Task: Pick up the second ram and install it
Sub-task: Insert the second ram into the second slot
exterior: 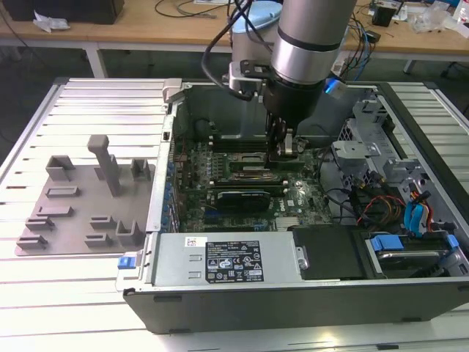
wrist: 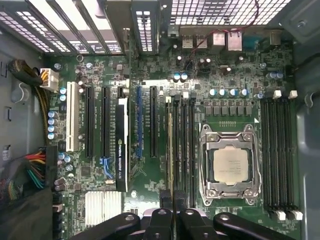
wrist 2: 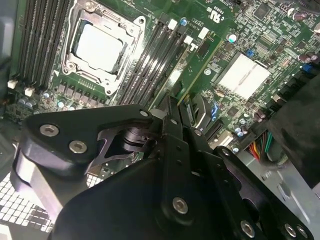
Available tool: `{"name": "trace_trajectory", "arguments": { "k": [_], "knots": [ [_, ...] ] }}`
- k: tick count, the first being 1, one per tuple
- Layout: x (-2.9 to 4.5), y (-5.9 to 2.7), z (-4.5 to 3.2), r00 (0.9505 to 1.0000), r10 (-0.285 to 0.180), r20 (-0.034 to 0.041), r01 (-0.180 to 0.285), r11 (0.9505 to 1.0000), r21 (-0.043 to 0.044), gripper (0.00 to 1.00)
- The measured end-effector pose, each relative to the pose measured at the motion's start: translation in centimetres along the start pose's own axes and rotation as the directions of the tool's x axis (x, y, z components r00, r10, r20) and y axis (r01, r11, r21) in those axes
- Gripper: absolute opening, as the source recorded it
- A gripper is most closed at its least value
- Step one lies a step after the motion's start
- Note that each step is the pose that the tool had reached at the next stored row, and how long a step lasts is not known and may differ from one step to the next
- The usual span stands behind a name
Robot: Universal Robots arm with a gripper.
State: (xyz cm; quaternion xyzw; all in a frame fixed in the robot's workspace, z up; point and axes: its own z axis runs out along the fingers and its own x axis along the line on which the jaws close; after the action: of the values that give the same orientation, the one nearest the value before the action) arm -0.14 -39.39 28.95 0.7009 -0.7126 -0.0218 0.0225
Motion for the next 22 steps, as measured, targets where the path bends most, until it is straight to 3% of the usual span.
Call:
{"name": "trace_trajectory", "arguments": {
  "k": [2, 4, 7, 11, 12, 22],
  "knots": [
    [0.0, -0.02, 0.3, 1.0, 0.0, -0.0032, 0.0, 1.0, 0.0, 0.1],
    [0.0, -0.07, 1.2, 1.0, 0.0, -0.0045, 0.0, 1.0, 0.0001, 0.1],
    [-1.58, 0.11, 2.06, 1.0, 0.0, -0.0047, 0.0, 1.0, 0.0001, 0.1],
    [-1.62, 1.71, 3.13, 1.0, 0.0, -0.005, 0.0, 1.0, 0.0, 0.1],
    [-1.61, 2.47, 3.47, 1.0, 0.0, -0.005, 0.0, 1.0, 0.0003, 0.1],
    [-1.79, 1.88, 4.53, 1.0, 0.0, -0.0048, 0.0, 1.0, 0.0003, 0.1]
  ]
}}
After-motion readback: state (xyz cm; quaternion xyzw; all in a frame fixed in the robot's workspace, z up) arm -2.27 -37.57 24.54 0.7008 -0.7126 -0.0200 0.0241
